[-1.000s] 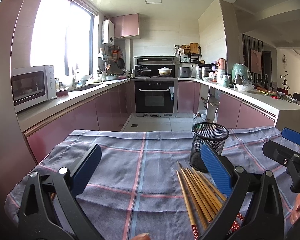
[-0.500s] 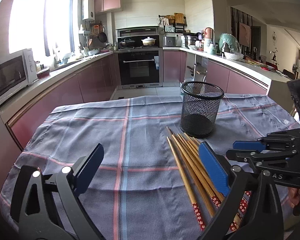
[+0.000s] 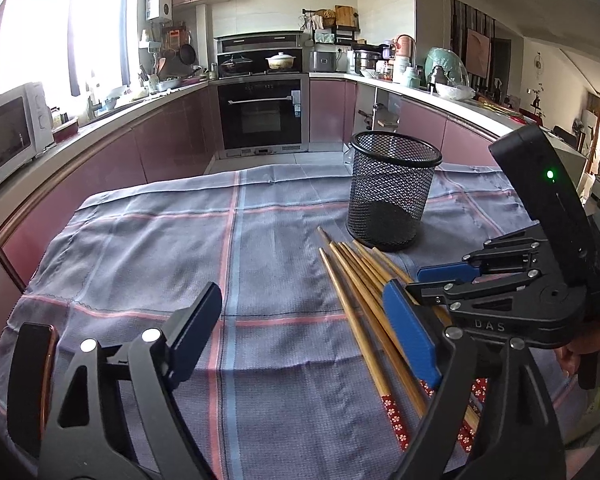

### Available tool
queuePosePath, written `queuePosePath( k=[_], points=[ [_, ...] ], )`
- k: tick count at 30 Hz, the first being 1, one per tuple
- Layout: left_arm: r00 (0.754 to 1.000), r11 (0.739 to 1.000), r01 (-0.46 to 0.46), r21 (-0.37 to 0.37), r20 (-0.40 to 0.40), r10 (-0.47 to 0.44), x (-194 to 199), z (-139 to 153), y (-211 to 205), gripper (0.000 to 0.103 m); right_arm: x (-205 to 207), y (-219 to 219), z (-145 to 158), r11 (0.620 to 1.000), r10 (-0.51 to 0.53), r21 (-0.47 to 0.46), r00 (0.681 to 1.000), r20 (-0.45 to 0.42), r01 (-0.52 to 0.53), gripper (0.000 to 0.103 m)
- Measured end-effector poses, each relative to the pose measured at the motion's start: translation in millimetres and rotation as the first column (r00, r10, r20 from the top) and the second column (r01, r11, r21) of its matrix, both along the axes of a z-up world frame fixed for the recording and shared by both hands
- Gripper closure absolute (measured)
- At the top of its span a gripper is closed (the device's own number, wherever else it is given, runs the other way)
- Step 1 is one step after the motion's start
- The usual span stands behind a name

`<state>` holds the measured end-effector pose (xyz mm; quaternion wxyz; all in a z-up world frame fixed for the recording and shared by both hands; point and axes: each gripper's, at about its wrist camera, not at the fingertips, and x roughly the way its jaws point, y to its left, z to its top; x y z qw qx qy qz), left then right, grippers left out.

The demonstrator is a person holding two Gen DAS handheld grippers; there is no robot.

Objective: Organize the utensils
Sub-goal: 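Lower the right gripper onto the chopstick pile and grasp one chopstick, then drop the chopstick from the right gripper into the mesh cup while the left gripper grasps another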

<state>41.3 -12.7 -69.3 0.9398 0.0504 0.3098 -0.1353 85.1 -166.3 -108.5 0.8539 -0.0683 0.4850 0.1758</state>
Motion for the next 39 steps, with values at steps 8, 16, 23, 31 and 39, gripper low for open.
queuePosePath(
  k=[8, 16, 23, 31, 39],
  points=[
    [0.995, 0.998, 0.063, -0.016, -0.074, -0.064, 11, -9, -3, 0.04, -2, -9, 6, 0.997, 0.046, 0.064, 0.999, -0.024, -0.044, 0.098],
    [0.974, 0.987, 0.15, 0.049, -0.181, -0.139, 28, -29, -24, 0.059, -26, -32, 40, 0.987, 0.047, 0.147, 0.996, 0.073, -0.058, 0.098],
    [0.947, 0.98, 0.186, 0.068, -0.279, -0.16, 49, -43, -32, 0.084, -38, -46, 70, 0.98, 0.025, 0.192, 0.987, 0.16, -0.056, 0.098],
    [0.934, 0.982, 0.19, 0.016, -0.311, -0.175, 61, -44, -16, 0.09, -51, -67, 113, 0.962, -0.026, 0.266, 0.954, 0.298, -0.057, 0.098],
    [0.938, 0.981, 0.187, 0.041, -0.303, -0.166, 62, -42, -14, 0.091, -50, -81, 156, 0.944, -0.093, 0.327, 0.904, 0.418, -0.054, 0.098]
  ],
)
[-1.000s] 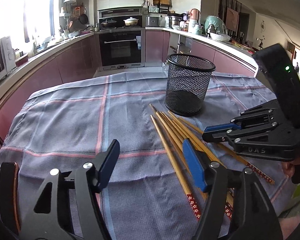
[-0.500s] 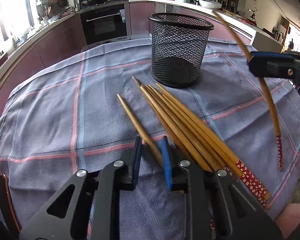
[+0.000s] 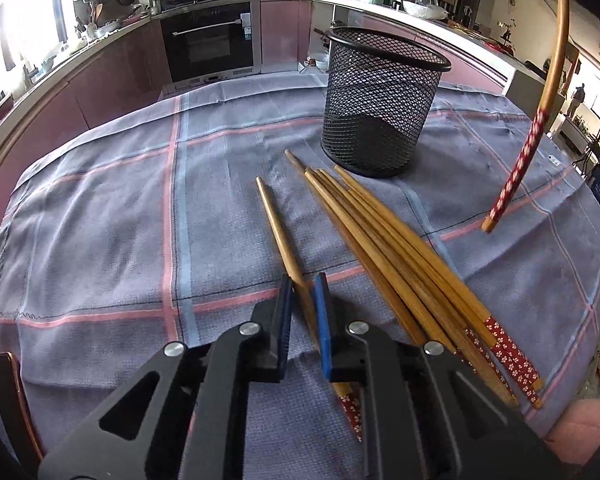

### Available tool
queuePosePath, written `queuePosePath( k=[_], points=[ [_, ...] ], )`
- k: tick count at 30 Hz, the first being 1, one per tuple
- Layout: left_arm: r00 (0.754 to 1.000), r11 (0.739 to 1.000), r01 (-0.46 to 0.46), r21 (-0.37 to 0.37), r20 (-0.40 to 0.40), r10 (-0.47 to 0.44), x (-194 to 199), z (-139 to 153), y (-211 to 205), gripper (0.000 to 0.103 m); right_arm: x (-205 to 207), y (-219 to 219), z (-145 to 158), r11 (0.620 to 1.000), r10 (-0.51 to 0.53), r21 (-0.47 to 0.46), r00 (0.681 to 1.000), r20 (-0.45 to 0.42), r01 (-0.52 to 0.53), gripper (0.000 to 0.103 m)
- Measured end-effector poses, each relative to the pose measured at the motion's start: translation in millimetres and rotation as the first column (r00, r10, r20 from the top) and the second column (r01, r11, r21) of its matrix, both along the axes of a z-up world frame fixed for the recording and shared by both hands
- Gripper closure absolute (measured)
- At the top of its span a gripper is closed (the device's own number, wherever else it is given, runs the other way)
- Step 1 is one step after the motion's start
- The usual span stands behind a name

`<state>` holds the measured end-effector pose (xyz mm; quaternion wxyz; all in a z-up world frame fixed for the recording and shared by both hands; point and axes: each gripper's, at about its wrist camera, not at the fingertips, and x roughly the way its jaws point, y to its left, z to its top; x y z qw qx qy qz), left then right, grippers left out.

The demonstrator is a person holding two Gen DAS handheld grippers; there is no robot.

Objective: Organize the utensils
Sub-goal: 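Drop the chopstick from the right gripper into the mesh cup while the left gripper grasps another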

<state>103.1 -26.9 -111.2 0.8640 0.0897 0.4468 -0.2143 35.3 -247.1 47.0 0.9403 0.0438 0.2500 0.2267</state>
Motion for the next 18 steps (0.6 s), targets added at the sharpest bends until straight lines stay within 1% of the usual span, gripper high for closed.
queuePosePath(
  k=[4, 7, 9, 10, 14, 18],
  points=[
    [1.0, 1.0, -0.001, 0.01, 0.002, 0.001, 2, 2, 0, 0.089, 8, -8, 28, 0.999, -0.03, 0.032, 0.997, 0.077, 0.028, 0.098],
    [1.0, 1.0, -0.005, 0.022, 0.003, 0.005, 5, 2, 0, 0.087, 18, -15, 46, 0.997, -0.077, 0.041, 0.987, 0.14, 0.071, 0.098],
    [1.0, 1.0, -0.01, 0.028, 0.003, 0.01, 10, 3, 1, 0.086, 29, -19, 54, 0.995, -0.091, 0.058, 0.983, 0.157, 0.083, 0.098],
    [1.0, 0.999, -0.017, 0.03, -0.003, 0.017, 13, 3, 2, 0.083, 34, -21, 55, 0.994, -0.1, 0.061, 0.982, 0.159, 0.092, 0.098],
    [1.0, 0.998, -0.02, 0.054, 0.015, 0.019, 20, 6, 1, 0.08, 58, -18, 48, 0.992, -0.124, 0.039, 0.981, 0.152, 0.119, 0.098],
    [1.0, 0.998, -0.021, 0.056, -0.01, 0.021, 34, 2, -1, 0.079, 85, -7, 27, 0.993, -0.12, -0.005, 0.989, 0.092, 0.121, 0.098]
  ],
)
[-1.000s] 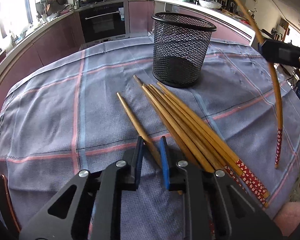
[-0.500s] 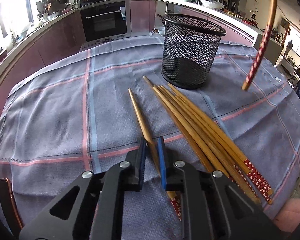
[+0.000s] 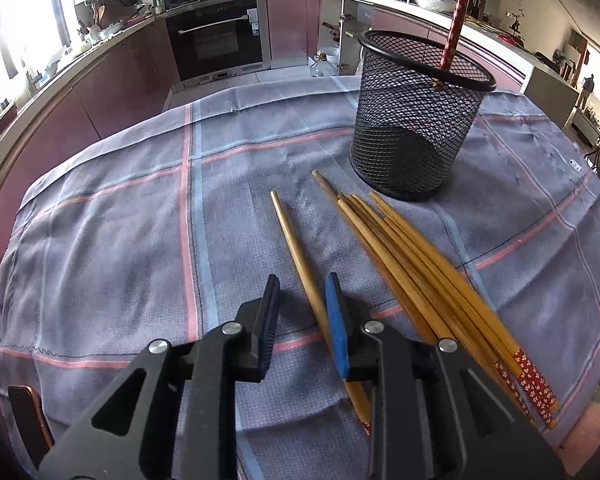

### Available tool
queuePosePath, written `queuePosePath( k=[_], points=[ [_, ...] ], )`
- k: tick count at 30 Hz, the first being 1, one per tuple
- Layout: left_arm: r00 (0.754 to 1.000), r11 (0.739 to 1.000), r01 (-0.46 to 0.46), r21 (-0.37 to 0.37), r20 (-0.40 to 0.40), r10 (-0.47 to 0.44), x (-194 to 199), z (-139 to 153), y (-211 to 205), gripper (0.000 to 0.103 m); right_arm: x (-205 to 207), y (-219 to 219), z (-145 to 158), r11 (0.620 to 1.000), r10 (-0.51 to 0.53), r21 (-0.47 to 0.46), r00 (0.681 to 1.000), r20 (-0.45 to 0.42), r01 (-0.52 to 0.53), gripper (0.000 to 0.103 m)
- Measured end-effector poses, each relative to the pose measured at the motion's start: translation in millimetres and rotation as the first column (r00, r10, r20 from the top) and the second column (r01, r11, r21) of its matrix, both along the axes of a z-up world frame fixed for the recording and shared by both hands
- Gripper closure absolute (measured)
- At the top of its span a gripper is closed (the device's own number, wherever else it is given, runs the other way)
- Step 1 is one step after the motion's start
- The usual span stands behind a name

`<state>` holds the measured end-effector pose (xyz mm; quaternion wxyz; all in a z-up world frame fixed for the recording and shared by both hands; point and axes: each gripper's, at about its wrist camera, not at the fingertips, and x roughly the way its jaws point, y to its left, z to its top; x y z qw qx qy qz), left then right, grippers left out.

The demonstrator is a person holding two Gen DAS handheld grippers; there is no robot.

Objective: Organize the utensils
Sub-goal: 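Drop the chopstick from the right gripper into the mesh cup while the left gripper grasps another, then carry the chopstick in the left gripper over the mesh cup and release it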

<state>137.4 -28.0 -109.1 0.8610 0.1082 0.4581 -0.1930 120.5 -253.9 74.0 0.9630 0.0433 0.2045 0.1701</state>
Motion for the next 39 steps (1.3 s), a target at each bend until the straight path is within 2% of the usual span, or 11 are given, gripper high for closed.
queuePosePath(
  k=[4, 6, 10, 13, 14, 15, 17, 22, 29, 33, 39],
  points=[
    [1.0, 1.0, 0.006, -0.005, -0.01, -0.006, 8, -1, -2, 0.08, 20, 15, -25, 1.0, 0.01, -0.022, 0.996, -0.084, -0.012, 0.098],
    [1.0, 1.0, 0.009, -0.02, -0.025, -0.01, 11, -2, -1, 0.088, 27, 22, -34, 0.999, 0.022, -0.029, 0.992, -0.123, -0.026, 0.098],
    [0.999, 1.0, 0.01, -0.026, -0.03, -0.011, 13, -2, -2, 0.093, 36, 25, -48, 0.999, 0.024, -0.024, 0.983, -0.181, -0.029, 0.097],
    [0.999, 0.999, 0.012, -0.051, -0.037, -0.014, 13, -1, -2, 0.096, 41, 21, -53, 1.0, 0.008, -0.025, 0.978, -0.207, -0.014, 0.091],
    [0.999, 0.998, 0.014, -0.054, -0.034, -0.016, 12, -1, -2, 0.096, 42, 20, -55, 1.0, 0.005, -0.025, 0.977, -0.213, -0.01, 0.083],
    [0.999, 0.998, 0.016, -0.063, -0.036, -0.018, 12, 0, -1, 0.096, 42, 19, -56, 1.0, 0.003, -0.025, 0.977, -0.214, -0.009, 0.072],
    [0.999, 0.998, 0.019, -0.065, -0.032, -0.021, 11, 2, -1, 0.096, 40, 14, -55, 0.999, -0.017, -0.042, 0.979, -0.204, 0.009, 0.066],
    [0.999, 0.997, 0.029, -0.076, -0.028, -0.031, 8, 8, 1, 0.096, 31, 8, -55, 0.999, -0.035, -0.04, 0.982, -0.187, 0.028, 0.065],
    [1.0, 0.99, 0.022, -0.137, -0.002, -0.022, 2, 24, 12, 0.096, 5, -7, -53, 0.999, -0.034, -0.003, 0.985, -0.166, 0.034, 0.063],
    [0.999, 0.982, 0.018, -0.186, 0.037, -0.012, -4, 46, 20, 0.096, -17, -10, -55, 0.999, 0.02, 0.046, 0.987, -0.158, -0.013, 0.062],
    [0.993, 0.952, 0.031, -0.303, 0.115, 0.004, -15, 93, 34, 0.096, -42, -5, -71, 0.994, 0.087, 0.085, 0.979, -0.183, -0.072, 0.062]
  ],
)
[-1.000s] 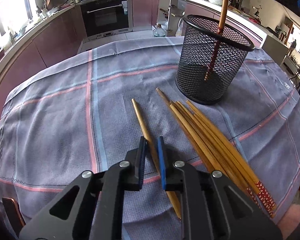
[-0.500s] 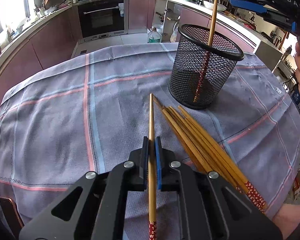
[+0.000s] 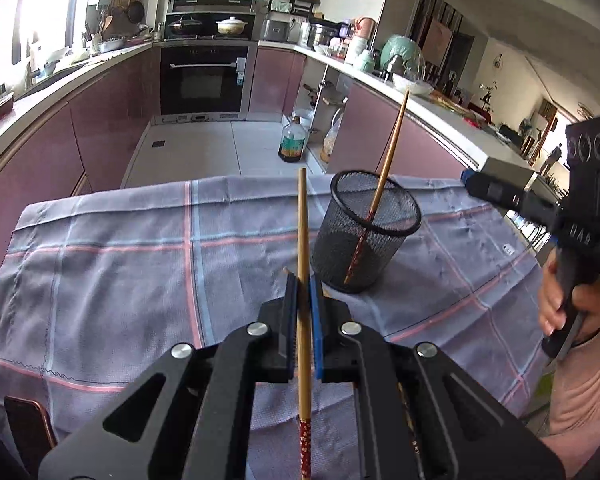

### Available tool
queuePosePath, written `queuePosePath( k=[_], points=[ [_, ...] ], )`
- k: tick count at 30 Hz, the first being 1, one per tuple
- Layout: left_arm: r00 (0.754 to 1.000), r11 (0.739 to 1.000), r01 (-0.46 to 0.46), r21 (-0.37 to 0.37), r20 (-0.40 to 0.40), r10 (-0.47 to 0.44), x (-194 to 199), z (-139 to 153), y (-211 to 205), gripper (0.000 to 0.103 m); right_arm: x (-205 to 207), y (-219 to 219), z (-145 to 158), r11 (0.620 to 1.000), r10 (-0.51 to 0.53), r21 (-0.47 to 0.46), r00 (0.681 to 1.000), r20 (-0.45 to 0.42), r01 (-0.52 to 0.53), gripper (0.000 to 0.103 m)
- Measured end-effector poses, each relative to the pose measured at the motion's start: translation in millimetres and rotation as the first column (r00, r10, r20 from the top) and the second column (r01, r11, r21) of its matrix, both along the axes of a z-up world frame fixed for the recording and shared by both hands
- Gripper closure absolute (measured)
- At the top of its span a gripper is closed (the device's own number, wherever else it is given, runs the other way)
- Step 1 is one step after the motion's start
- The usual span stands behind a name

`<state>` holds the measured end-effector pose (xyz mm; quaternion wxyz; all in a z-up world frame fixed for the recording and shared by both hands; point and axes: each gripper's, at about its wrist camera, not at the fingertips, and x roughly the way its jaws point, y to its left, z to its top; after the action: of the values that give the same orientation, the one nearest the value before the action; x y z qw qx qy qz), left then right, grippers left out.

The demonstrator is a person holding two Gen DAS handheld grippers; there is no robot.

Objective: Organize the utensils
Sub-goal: 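Carry the chopstick in the left gripper over the mesh cup and release it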

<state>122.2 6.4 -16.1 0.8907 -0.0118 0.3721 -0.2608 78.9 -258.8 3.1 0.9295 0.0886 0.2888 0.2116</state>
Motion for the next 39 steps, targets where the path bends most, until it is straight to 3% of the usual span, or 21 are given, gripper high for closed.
queuePosePath(
  k=[9, 16, 23, 28, 39],
  points=[
    [0.995, 0.995, 0.017, -0.095, 0.096, -0.008, -14, 57, 8, 0.096, -13, -2, -22, 1.0, 0.01, 0.022, 0.999, -0.048, -0.009, 0.062],
    [0.981, 0.98, 0.043, -0.194, 0.196, -0.004, -15, 122, 14, 0.096, -18, -6, -34, 0.999, 0.016, 0.033, 0.997, -0.079, -0.013, 0.062],
    [0.958, 0.969, 0.079, -0.236, 0.286, -0.008, 6, 173, -14, 0.096, -22, -5, -44, 0.999, 0.018, 0.04, 0.995, -0.101, -0.014, 0.062],
    [0.964, 0.973, 0.07, -0.22, 0.266, -0.009, 34, 167, -44, 0.096, -23, -4, -45, 0.999, 0.024, 0.04, 0.994, -0.11, -0.02, 0.062],
    [0.991, 0.997, 0.027, -0.072, 0.13, -0.017, 87, 81, -91, 0.096, -18, -3, -60, 0.999, 0.042, 0.038, 0.986, -0.16, -0.036, 0.062]
  ],
)
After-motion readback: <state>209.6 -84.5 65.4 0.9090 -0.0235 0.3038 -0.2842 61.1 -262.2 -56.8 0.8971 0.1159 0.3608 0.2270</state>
